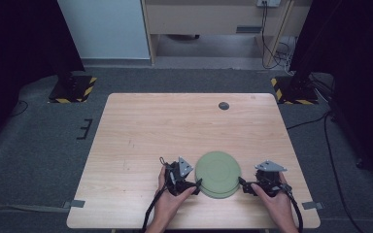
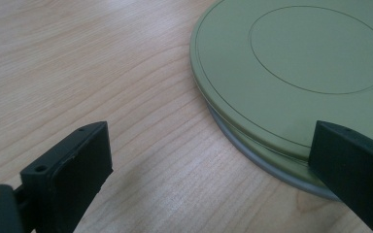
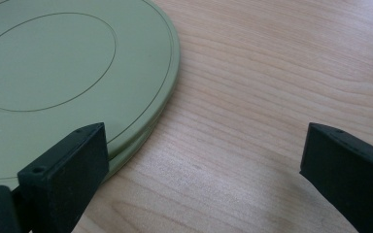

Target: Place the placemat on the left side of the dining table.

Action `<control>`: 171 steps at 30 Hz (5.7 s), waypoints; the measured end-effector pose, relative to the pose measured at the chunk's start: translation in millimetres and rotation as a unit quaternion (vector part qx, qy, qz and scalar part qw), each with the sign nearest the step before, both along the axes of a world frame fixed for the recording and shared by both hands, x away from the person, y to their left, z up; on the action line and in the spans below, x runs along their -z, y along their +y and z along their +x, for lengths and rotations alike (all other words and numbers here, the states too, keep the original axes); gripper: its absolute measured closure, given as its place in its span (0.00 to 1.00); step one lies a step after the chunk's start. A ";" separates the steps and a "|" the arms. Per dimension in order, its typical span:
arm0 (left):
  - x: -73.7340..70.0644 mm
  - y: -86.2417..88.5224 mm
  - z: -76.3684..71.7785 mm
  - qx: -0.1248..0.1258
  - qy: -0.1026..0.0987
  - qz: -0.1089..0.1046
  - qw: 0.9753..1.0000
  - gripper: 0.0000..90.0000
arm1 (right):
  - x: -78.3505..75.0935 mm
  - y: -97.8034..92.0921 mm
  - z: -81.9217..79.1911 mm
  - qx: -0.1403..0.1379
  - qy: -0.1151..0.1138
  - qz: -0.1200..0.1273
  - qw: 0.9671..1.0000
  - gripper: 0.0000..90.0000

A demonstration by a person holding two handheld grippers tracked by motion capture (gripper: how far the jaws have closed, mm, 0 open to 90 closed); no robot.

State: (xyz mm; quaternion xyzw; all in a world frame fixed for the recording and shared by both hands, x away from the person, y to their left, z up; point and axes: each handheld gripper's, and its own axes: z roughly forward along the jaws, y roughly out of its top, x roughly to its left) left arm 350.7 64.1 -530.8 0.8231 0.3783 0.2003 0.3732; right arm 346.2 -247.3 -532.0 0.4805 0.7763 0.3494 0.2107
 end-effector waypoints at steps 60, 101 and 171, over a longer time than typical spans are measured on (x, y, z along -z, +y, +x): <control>-0.5 -7.7 -2.8 -0.007 -0.027 0.014 1.000 0.09 | 1.9 11.6 -0.8 0.012 -0.022 -0.004 1.000 0.06; 0.3 -4.2 12.2 -0.024 -0.037 0.017 0.999 0.11 | 0.3 1.1 2.1 0.039 -0.025 0.001 0.999 0.06; 0.4 -10.8 11.5 -0.020 -0.042 0.021 0.999 0.07 | 1.8 8.1 8.1 0.041 -0.017 -0.004 0.999 0.05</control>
